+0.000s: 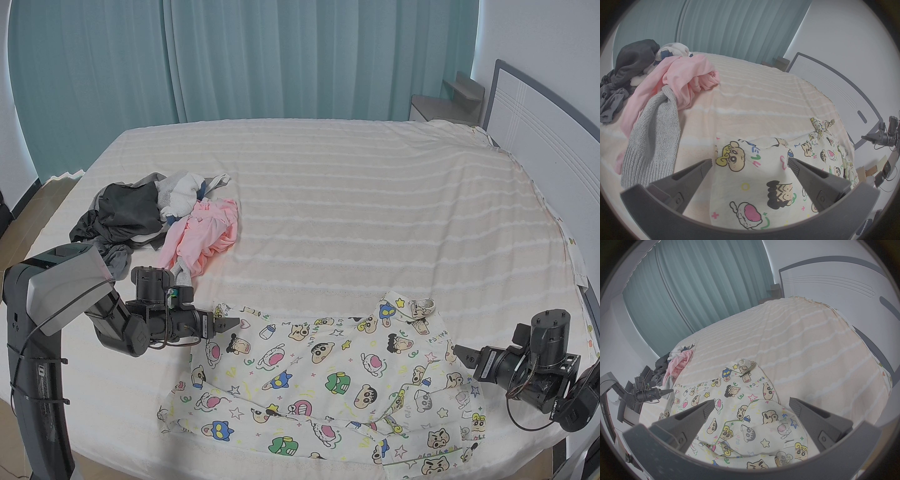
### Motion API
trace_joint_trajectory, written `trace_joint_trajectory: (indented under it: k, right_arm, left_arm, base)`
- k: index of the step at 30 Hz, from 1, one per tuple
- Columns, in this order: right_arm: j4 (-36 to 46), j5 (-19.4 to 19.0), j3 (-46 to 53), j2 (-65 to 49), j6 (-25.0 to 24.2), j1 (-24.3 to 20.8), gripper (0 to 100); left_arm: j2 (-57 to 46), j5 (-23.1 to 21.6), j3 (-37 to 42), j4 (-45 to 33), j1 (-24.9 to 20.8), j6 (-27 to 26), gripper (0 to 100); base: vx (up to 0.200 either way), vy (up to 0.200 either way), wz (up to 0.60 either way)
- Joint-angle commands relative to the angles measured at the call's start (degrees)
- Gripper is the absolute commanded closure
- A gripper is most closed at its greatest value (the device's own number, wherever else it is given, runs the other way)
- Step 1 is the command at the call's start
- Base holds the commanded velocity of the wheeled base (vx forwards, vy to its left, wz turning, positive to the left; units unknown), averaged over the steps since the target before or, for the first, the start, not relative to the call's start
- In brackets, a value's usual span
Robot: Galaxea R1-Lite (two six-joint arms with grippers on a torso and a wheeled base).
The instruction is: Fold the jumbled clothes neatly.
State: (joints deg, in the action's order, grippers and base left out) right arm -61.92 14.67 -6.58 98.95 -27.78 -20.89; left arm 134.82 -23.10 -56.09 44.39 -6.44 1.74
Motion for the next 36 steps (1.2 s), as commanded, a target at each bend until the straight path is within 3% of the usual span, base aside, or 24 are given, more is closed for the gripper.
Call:
trace_joint_trajectory:
  k: [1, 31, 32, 36]
  right_arm:
    - [-0.05, 0.01, -0.01, 0.45, -0.08, -0.11, 0]
    - [0.04, 0.19, -0.54, 2.91, 0.27, -0.73, 0]
    - [-0.05, 0.19, -0.62, 3.18, 0.27, -0.64, 0]
    - [0.13, 0.19, -0.98, 3.18, 2.29, 0.42, 0]
  left_arm:
    - [0.45, -0.19, -0.51, -0.09, -0.07, 0.01, 0]
    - [5.90, 1.13, -9.13, -7.30, -1.83, -0.78, 0]
    - [6.16, 1.83, -9.30, -7.12, -1.91, -0.78, 100]
    - [6.34, 4.38, -9.30, -6.68, -1.83, -0.78, 100]
  base:
    - [0.000, 0.000, 0.00]
    - [0.000, 0.000, 0.00]
    - [0.000, 0.000, 0.00]
    - [0.000, 0.000, 0.00]
